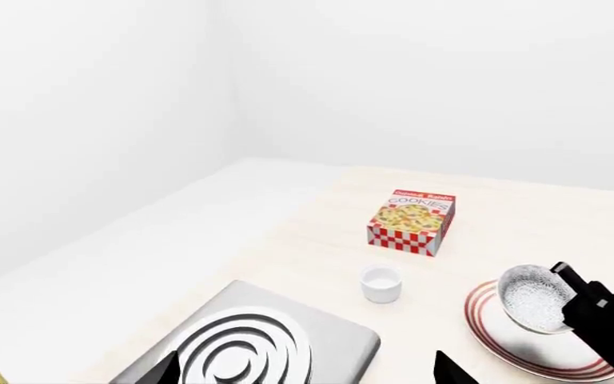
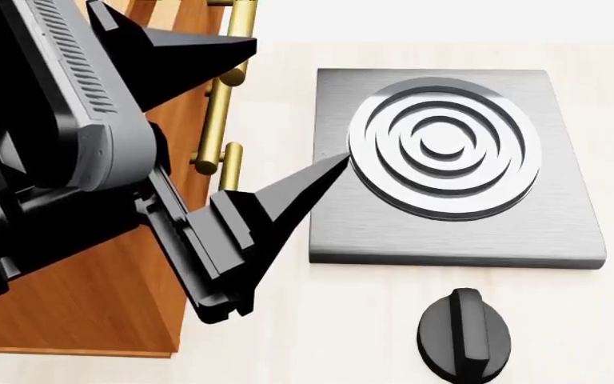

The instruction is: Pick the akita bowl on the wooden cabinet and place it on the plate.

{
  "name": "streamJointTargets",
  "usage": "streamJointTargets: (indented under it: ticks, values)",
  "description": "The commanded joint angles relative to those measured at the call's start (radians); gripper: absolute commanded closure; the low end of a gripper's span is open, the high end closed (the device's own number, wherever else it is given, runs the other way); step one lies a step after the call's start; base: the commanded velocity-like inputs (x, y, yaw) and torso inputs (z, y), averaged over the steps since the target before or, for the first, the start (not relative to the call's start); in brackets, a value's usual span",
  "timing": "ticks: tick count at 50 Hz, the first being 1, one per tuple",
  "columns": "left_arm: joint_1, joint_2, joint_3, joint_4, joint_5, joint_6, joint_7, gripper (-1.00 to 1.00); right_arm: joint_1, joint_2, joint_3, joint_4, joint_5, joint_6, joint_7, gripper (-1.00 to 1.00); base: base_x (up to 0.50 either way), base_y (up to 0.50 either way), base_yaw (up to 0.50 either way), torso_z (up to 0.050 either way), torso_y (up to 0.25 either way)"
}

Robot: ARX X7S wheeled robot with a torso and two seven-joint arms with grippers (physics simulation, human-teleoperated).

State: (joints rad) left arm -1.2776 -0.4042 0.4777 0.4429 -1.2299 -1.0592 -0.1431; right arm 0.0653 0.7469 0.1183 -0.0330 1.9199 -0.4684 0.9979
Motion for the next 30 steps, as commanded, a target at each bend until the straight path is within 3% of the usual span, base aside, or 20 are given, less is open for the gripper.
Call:
streamJointTargets:
  ticks: [1,30]
  values:
    - [0.006,-0.005,0.005,0.000,0.003,0.009,0.001,-1.00,-0.003,-0.006,0.013,0.014,-0.017,0.001,-0.016,1.00,0.00,0.00,0.00,0.000,0.000]
    - [0.020,-0.017,0.014,-0.002,0.004,0.030,0.005,-1.00,0.001,-0.014,-0.005,0.061,-0.024,0.024,-0.035,1.00,0.00,0.00,0.00,0.000,0.000]
